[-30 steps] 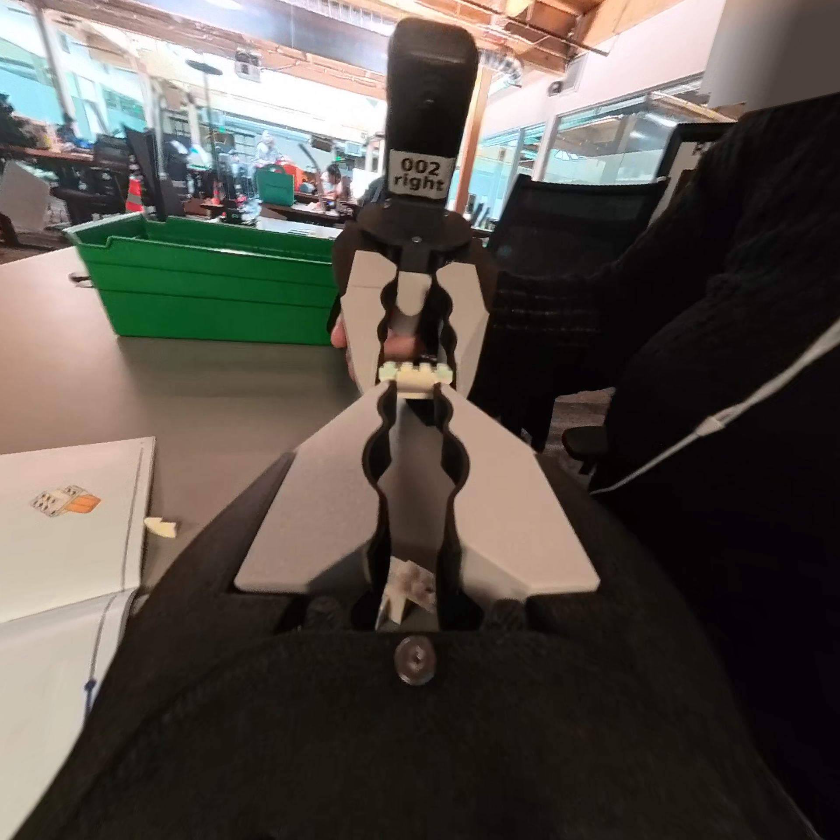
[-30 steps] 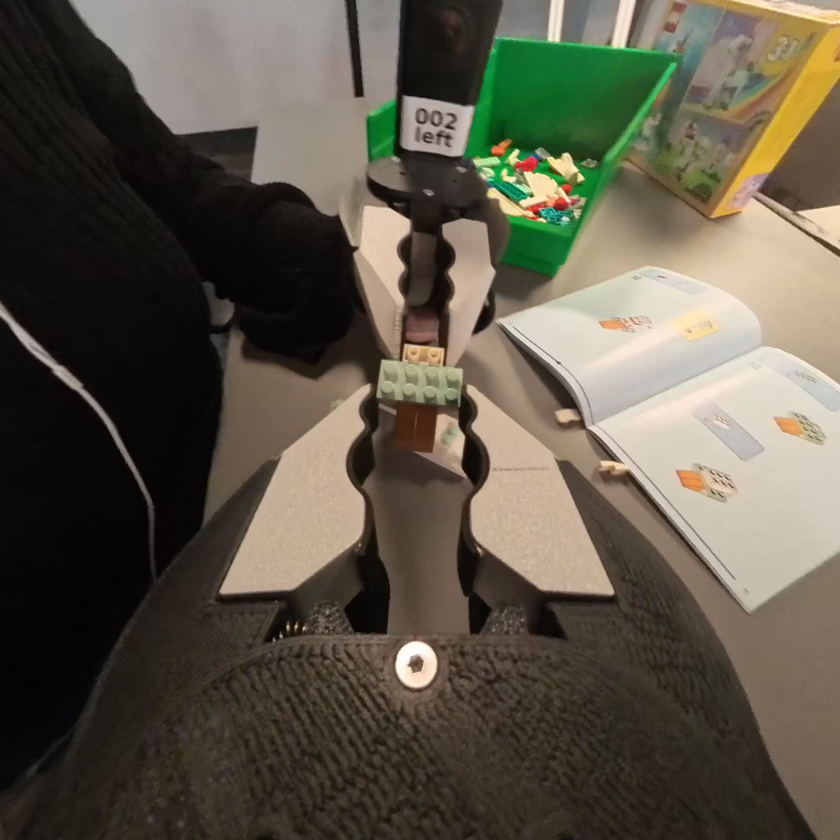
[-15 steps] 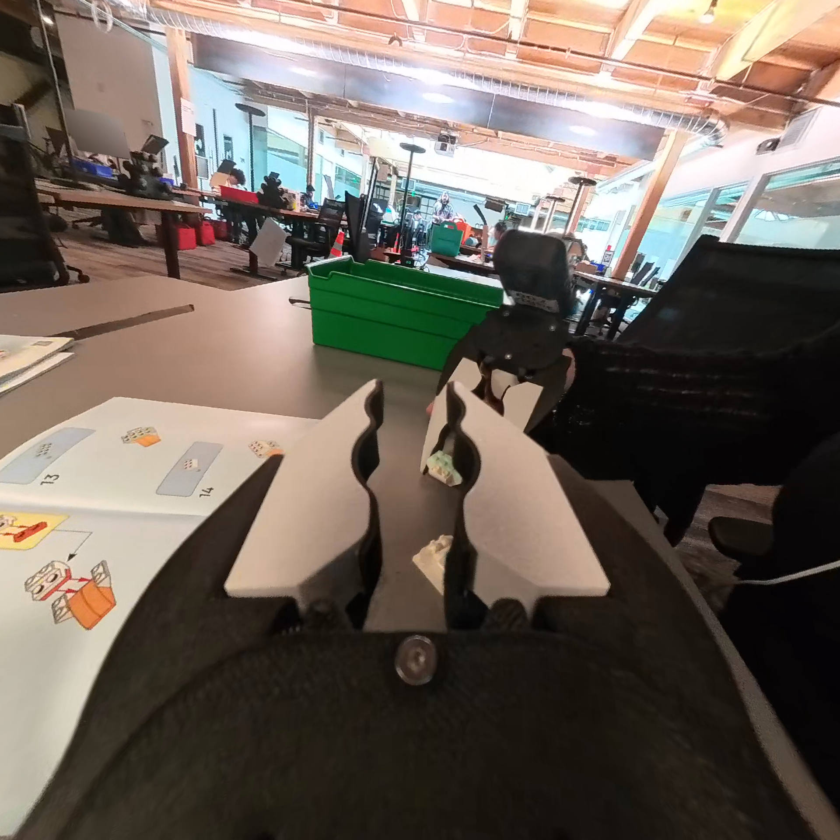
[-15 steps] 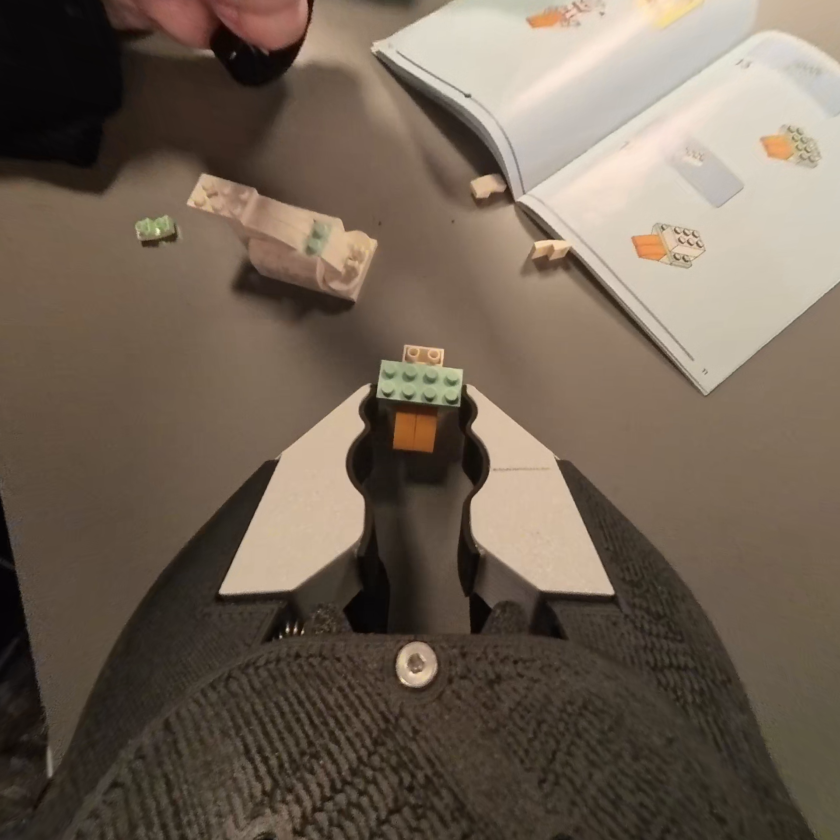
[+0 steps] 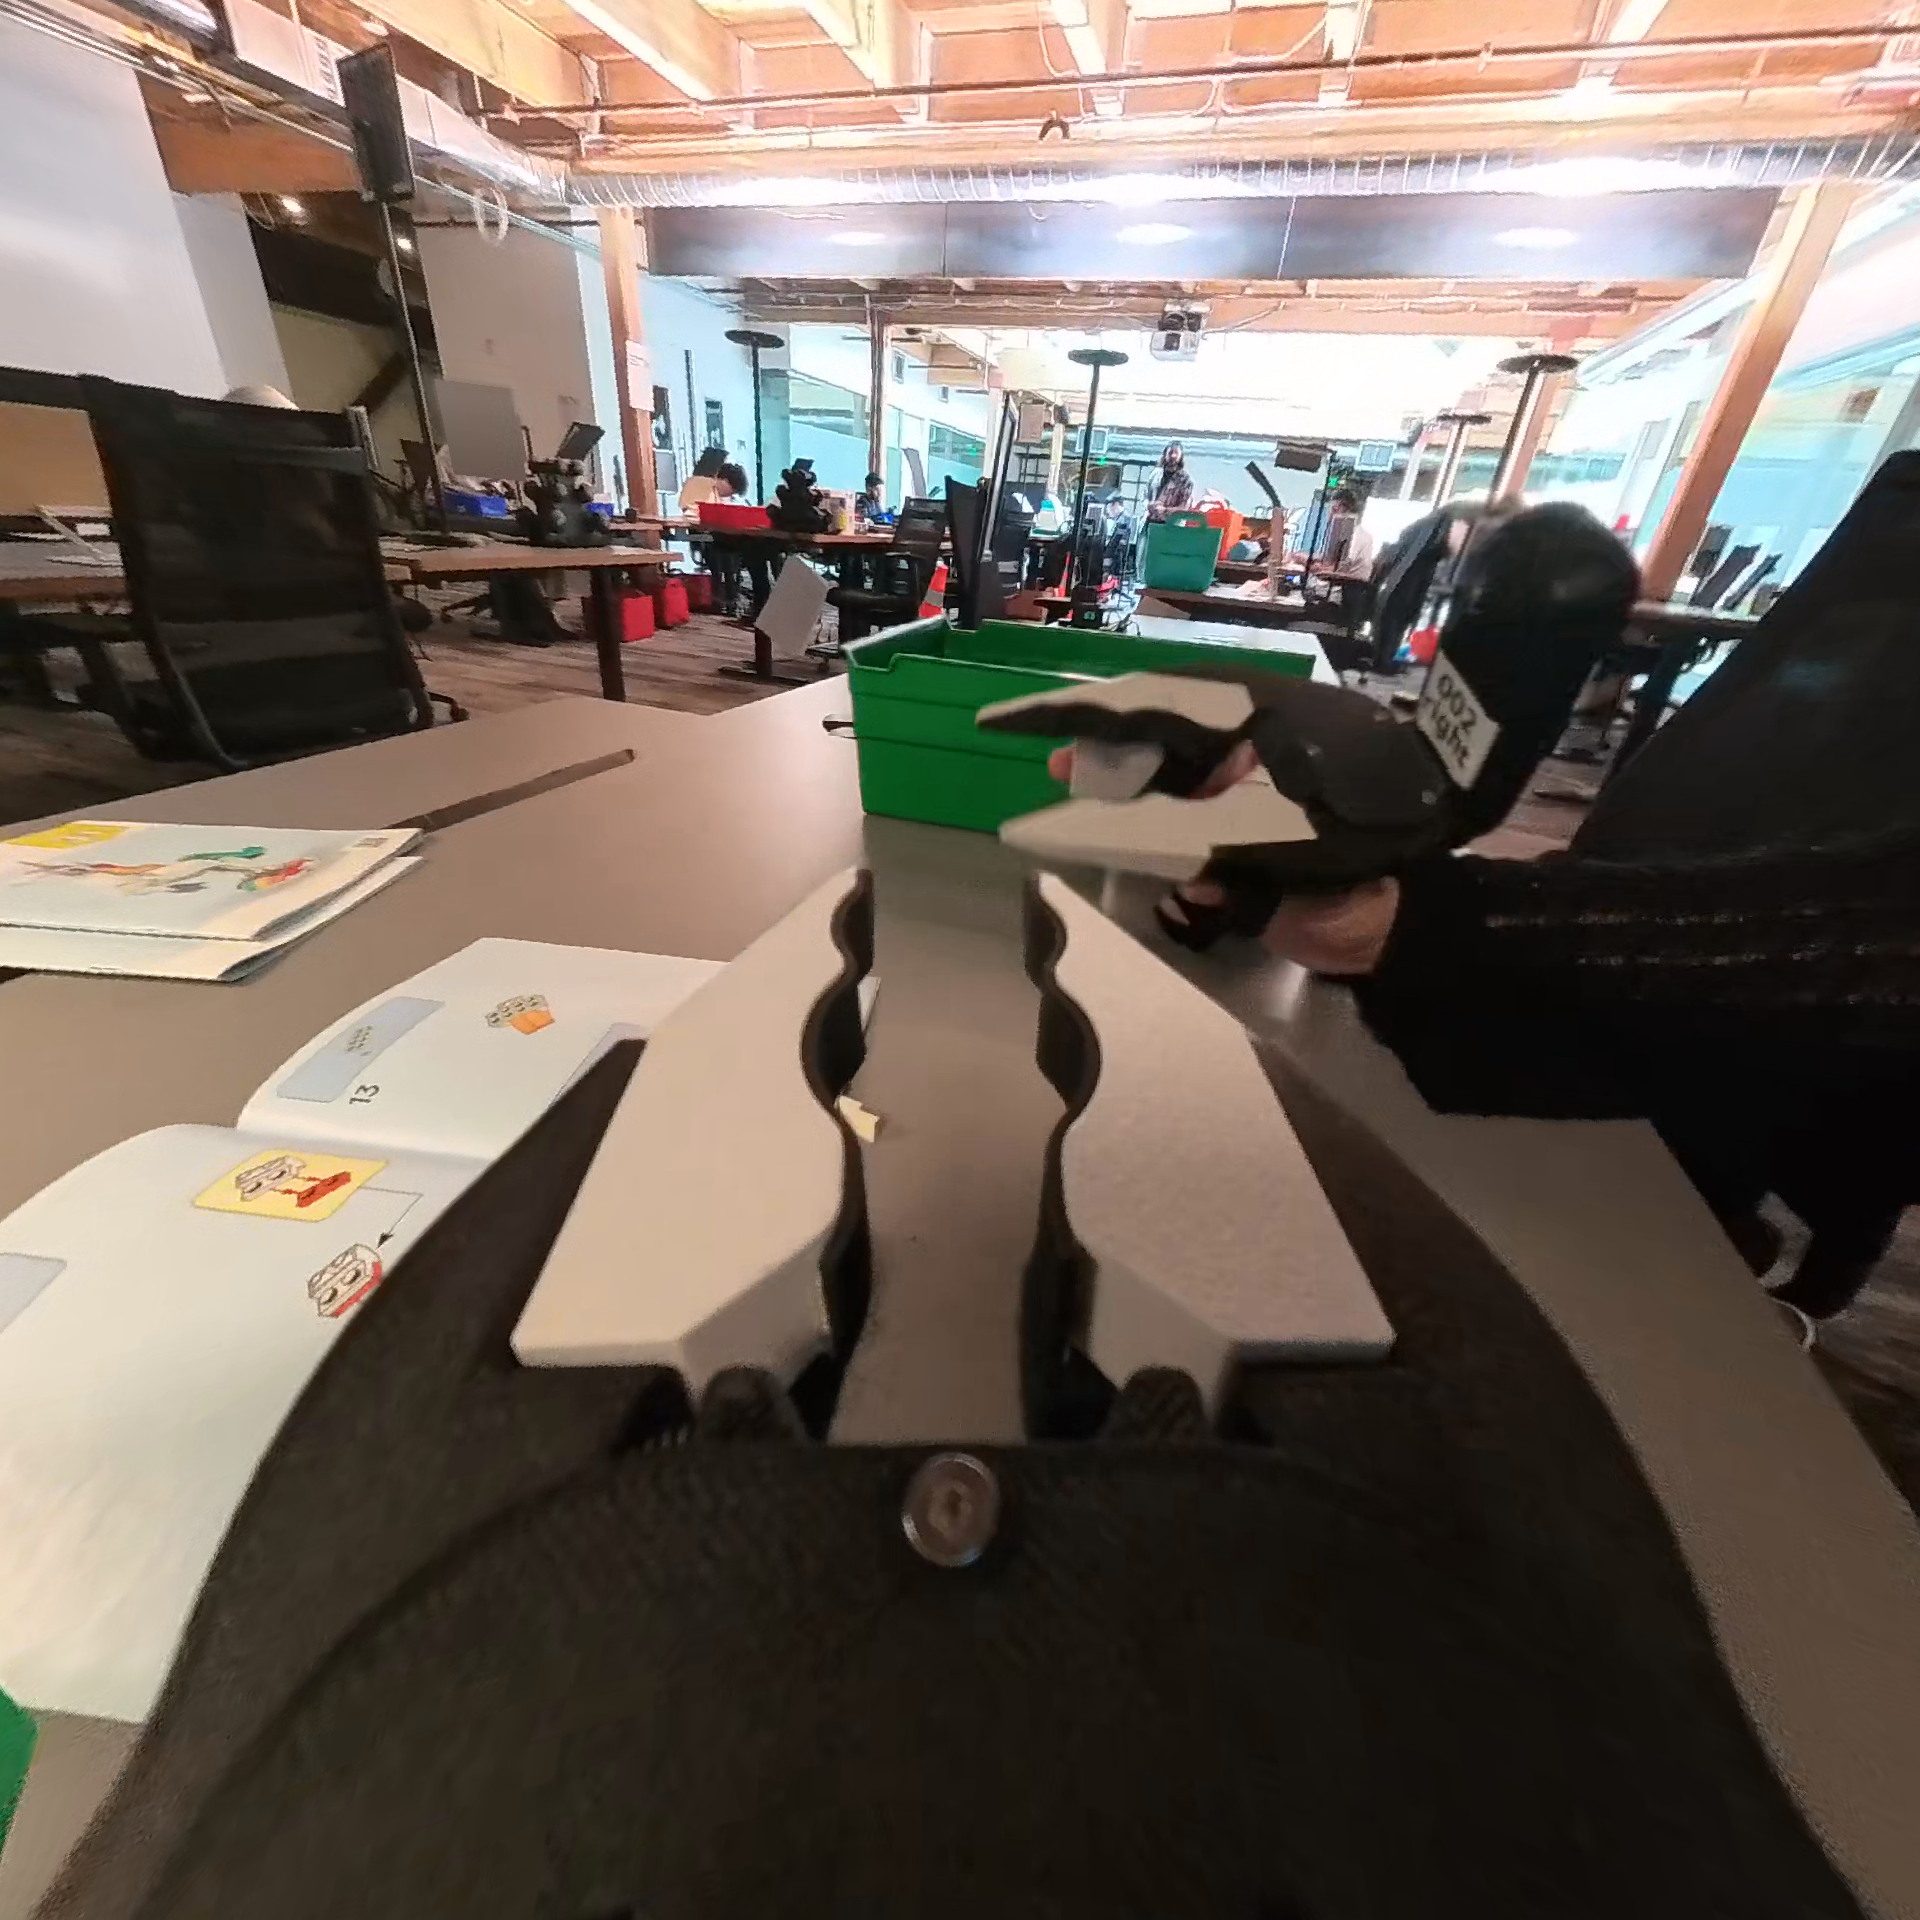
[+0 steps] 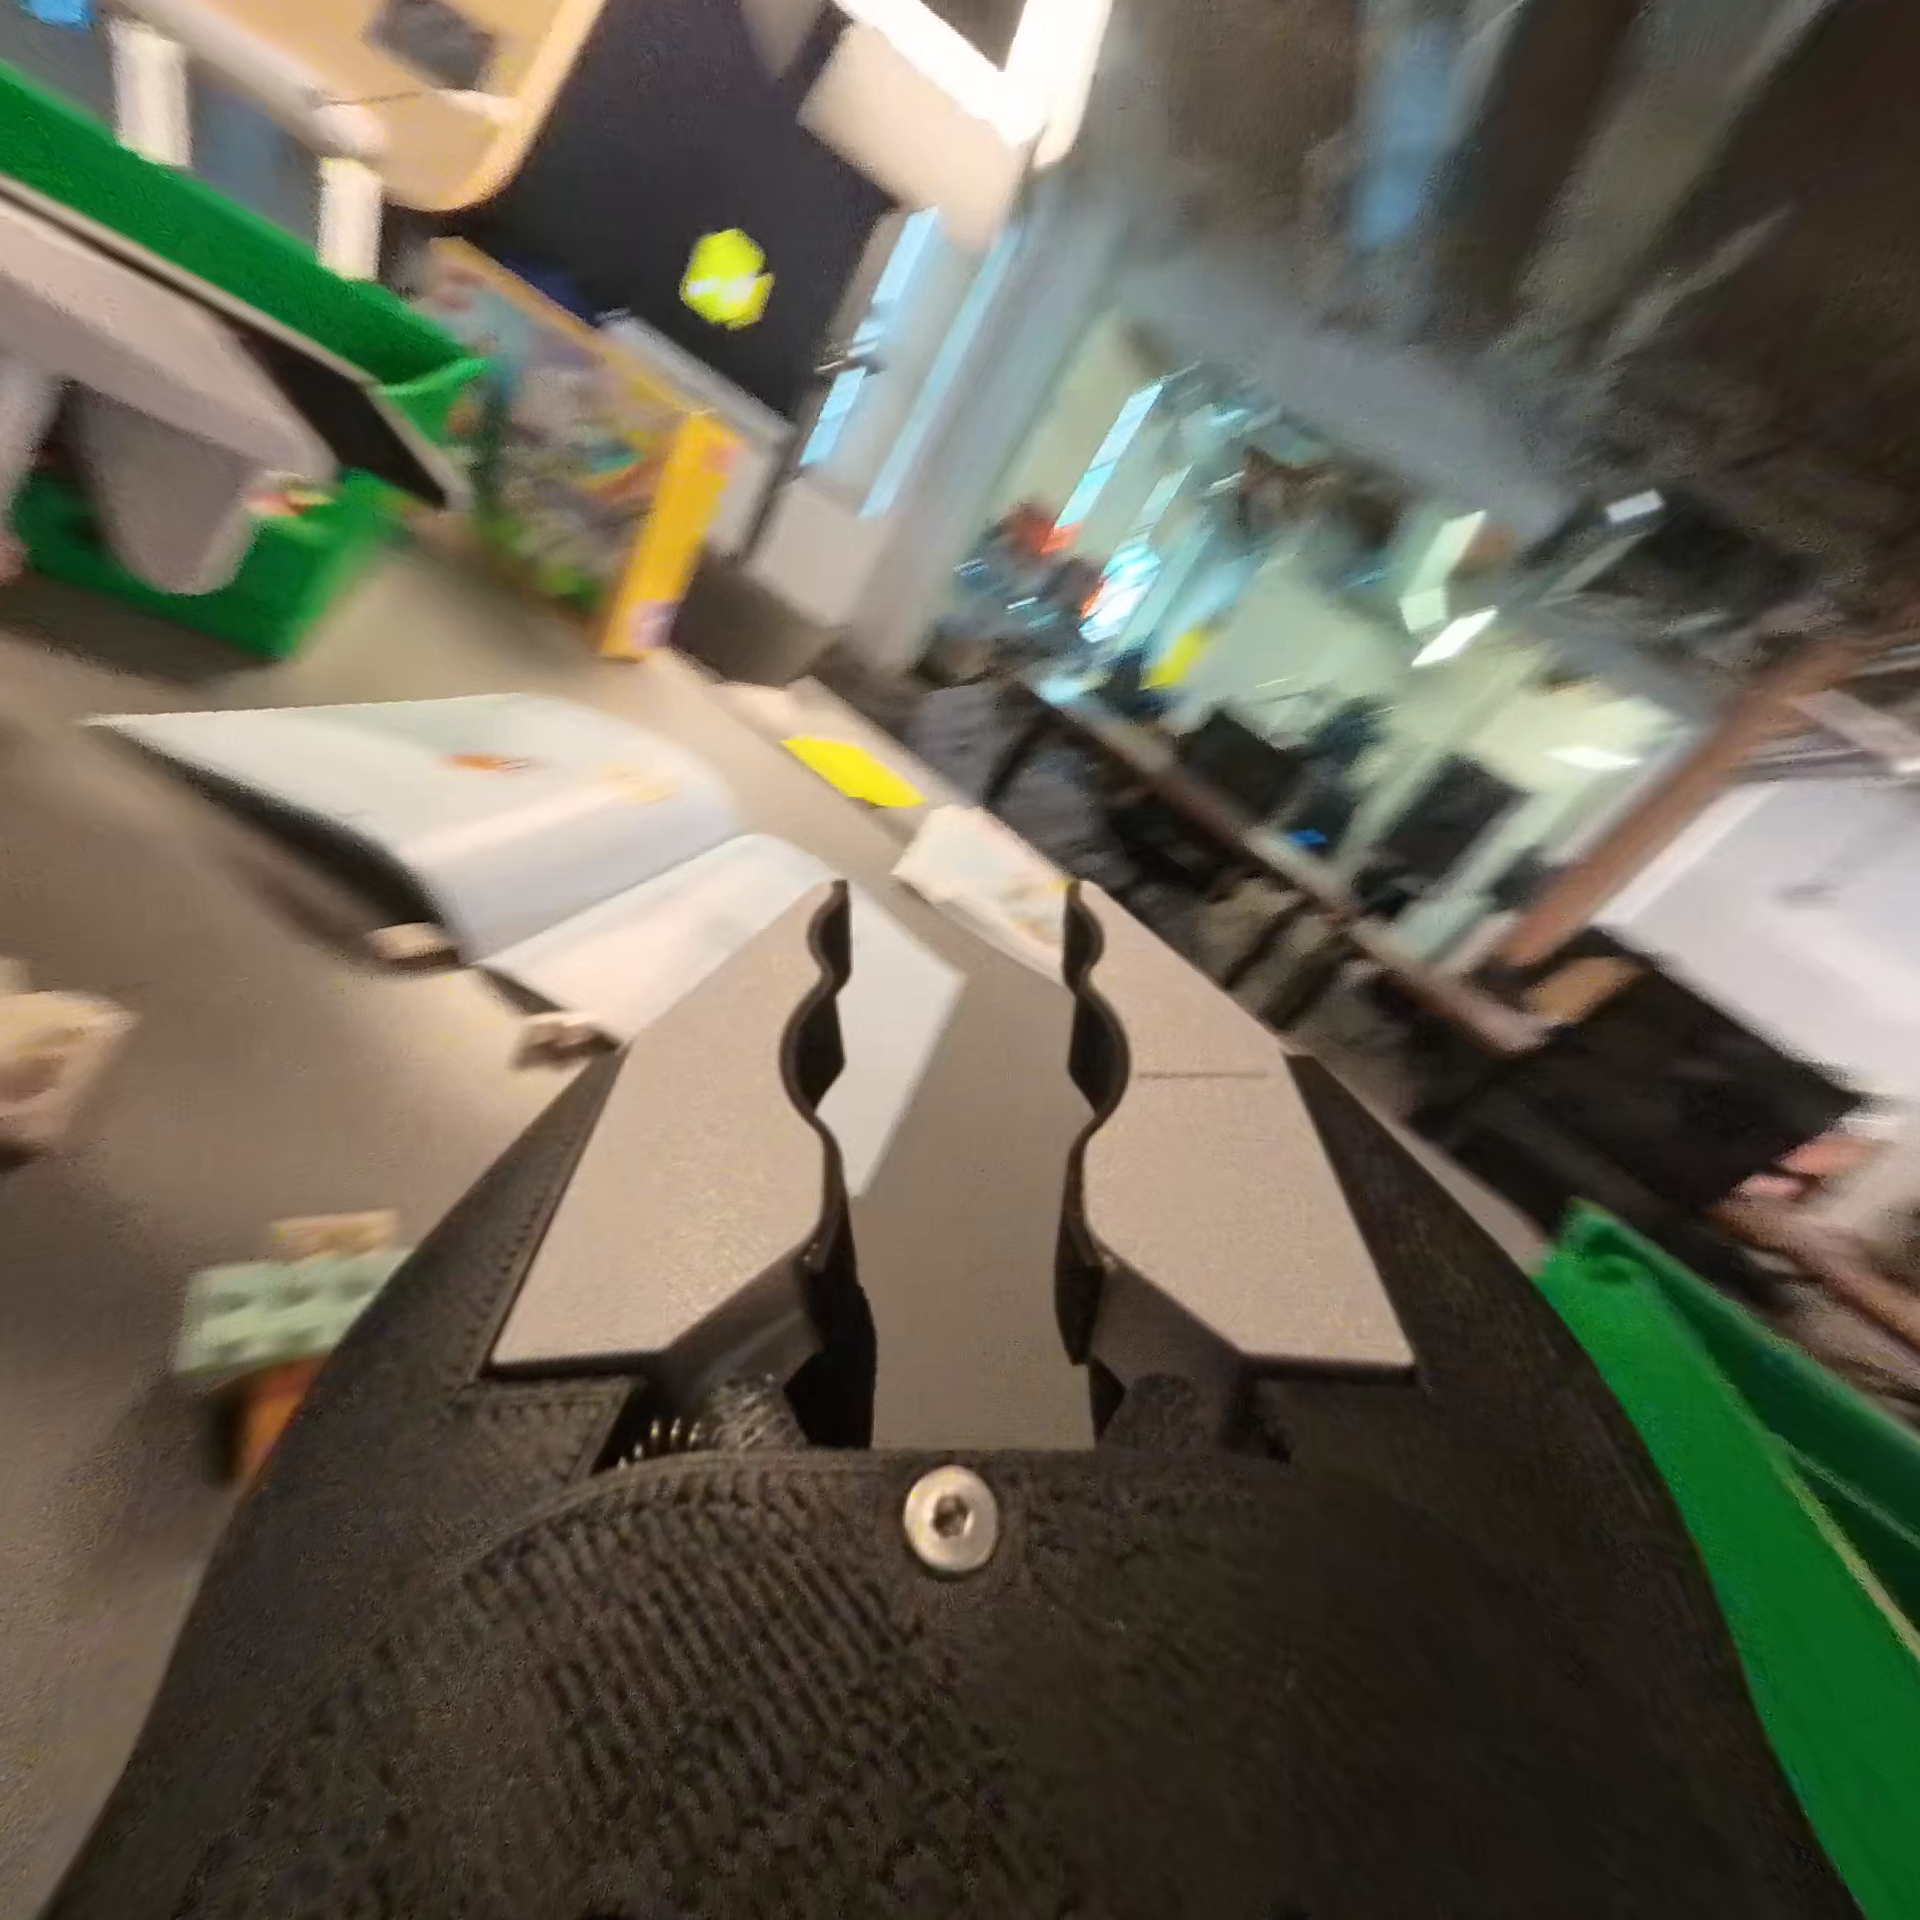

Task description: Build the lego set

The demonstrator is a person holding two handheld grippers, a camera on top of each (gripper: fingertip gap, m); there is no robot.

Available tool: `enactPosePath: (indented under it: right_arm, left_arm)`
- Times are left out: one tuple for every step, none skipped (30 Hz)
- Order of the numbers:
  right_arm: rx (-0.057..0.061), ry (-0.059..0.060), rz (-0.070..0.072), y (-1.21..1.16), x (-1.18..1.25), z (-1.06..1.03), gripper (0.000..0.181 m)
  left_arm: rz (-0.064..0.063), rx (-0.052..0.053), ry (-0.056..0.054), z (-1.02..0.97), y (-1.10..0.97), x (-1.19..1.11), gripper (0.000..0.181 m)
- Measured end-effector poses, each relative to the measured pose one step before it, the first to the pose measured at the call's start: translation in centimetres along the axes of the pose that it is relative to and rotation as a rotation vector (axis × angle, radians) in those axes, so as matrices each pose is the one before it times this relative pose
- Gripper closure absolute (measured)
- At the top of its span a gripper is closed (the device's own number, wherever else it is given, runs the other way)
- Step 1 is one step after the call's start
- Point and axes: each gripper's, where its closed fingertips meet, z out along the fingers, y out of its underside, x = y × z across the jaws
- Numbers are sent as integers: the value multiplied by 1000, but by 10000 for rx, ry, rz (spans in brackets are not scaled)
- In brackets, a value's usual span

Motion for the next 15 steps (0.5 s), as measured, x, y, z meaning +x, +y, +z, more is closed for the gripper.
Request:
enactPosePath:
  right_arm:
    - [227, 889, -312, -38, 952, -177, 149]
    - [-18, 577, -138, 360, 540, -62, 155]
    - [-268, 222, -223, 542, 137, 98, 160]
    - [-369, 182, -353, 493, 187, 139, 164]
    - [-239, 251, -369, 365, 278, 77, 166]
    - [-99, 112, -277, 180, 92, 7, 168]
    - [14, 14, -109, -22, -11, -41, 171]
    - [104, -10, -21, -171, -11, -90, 173]
    - [107, -14, -9, -157, -14, -96, 175]
    - [32, 9, -2, -19, 35, -58, 176]
    - [-48, 37, 4, 105, 85, 13, 176]
    - [-70, 66, 11, 139, 136, 13, 176]
    - [-31, 39, 14, 81, 88, -9, 176]
    - [15, 1, 35, 16, 46, -24, 177]
    - [35, -5, 64, -33, 33, -35, 177]
  left_arm:
    - [110, -57, 25, 89, 106, 189, 154]
    - [111, -42, 17, 86, 73, 192, 154]
    - [119, -37, 17, 68, 71, 192, 154]
    - [126, -37, 13, 75, 59, 203, 154]
    - [127, -24, 25, 77, 37, 227, 154]
    - [132, -30, 40, 95, 52, 250, 154]
    - [142, -45, 44, 112, 90, 264, 154]
    - [144, -68, 56, 124, 140, 265, 154]
    - [147, -85, 42, 136, 149, 237, 154]
    - [150, -78, 19, 107, 143, 180, 154]
    - [144, -74, 5, 83, 122, 150, 154]
    - [139, -47, -16, 61, 62, 95, 154]
    - [125, -7, -44, 19, 15, 22, 154]
    - [98, 11, -44, -3, -9, -10, 155]
    - [63, 4, -41, 0, 20, -56, 155]
